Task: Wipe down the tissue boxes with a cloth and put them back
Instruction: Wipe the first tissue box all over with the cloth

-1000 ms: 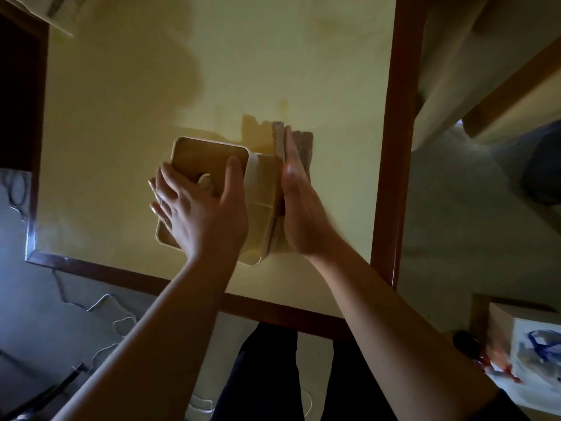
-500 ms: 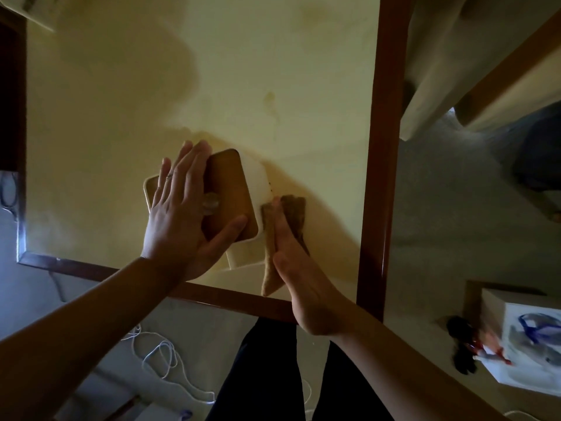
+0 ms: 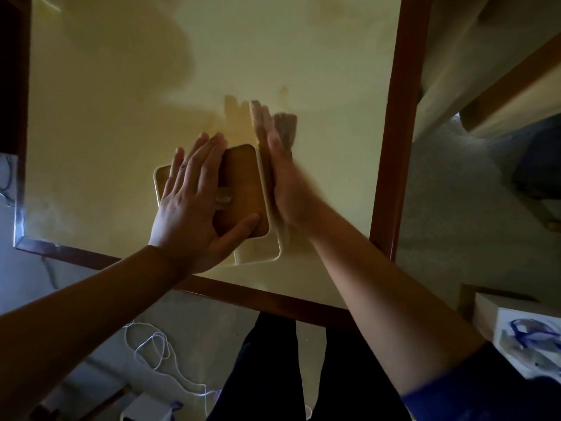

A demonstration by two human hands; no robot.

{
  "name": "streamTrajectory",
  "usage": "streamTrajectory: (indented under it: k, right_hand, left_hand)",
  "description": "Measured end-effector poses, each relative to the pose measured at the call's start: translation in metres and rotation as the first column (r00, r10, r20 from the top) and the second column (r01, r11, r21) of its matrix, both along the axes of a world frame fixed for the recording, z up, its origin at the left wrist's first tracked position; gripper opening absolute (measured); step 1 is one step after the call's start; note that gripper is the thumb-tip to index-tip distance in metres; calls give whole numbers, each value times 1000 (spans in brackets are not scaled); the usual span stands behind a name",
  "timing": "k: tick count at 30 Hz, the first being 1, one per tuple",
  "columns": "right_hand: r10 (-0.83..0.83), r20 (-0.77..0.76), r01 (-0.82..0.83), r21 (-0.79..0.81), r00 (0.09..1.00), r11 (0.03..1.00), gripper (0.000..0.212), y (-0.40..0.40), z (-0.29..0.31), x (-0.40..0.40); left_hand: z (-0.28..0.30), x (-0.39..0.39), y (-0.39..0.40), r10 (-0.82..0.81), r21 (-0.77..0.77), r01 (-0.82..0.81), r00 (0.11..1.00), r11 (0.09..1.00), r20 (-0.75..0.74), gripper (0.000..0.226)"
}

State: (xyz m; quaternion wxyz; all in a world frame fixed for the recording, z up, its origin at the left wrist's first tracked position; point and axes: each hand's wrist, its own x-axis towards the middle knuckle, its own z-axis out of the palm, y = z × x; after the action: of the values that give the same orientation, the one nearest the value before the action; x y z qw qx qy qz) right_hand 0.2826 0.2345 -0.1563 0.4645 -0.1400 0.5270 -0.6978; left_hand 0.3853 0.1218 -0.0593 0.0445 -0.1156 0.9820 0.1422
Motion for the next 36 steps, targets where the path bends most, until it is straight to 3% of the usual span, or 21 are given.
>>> streamTrajectory:
  k: [4,9,14,19,23,27,31,36]
  right_hand:
    - [-22,-140,36,93,990,995,89,-14,11,-21]
    - [-41,-93,35,-63,995,997,55,33,13,27]
    - [-35,21,35,-2,999,999,70,77,25,89]
    - [-58,-31,58,-13,998,998,91,88,28,111]
    - [-109,-18,108,-40,994,993,73,63,22,84]
    - [-123,-111,120,-34,986,992,68,29,19,41]
    - [-122,-326,119,-30,937,992,59,6,21,6]
    - [-118,-359,125,-3,926,992,53,21,26,22]
  left_hand:
    - [-1,1,0,-9,-12,9,1000,1000,-5,105]
    - [-2,1,0,-13,-16,13,1000,1000,-6,104]
    - [-1,3,0,-31,-9,31,999,999,10,104]
    - [0,5,-2,-73,-10,73,997,997,0,104]
    - [-1,5,-2,-82,-17,82,997,996,-3,104]
    - [-1,6,-3,-82,-14,82,997,997,-7,105]
    - [-1,6,-2,-79,-18,79,997,997,-6,105]
    - [-3,6,-3,-84,-15,84,996,996,-4,104]
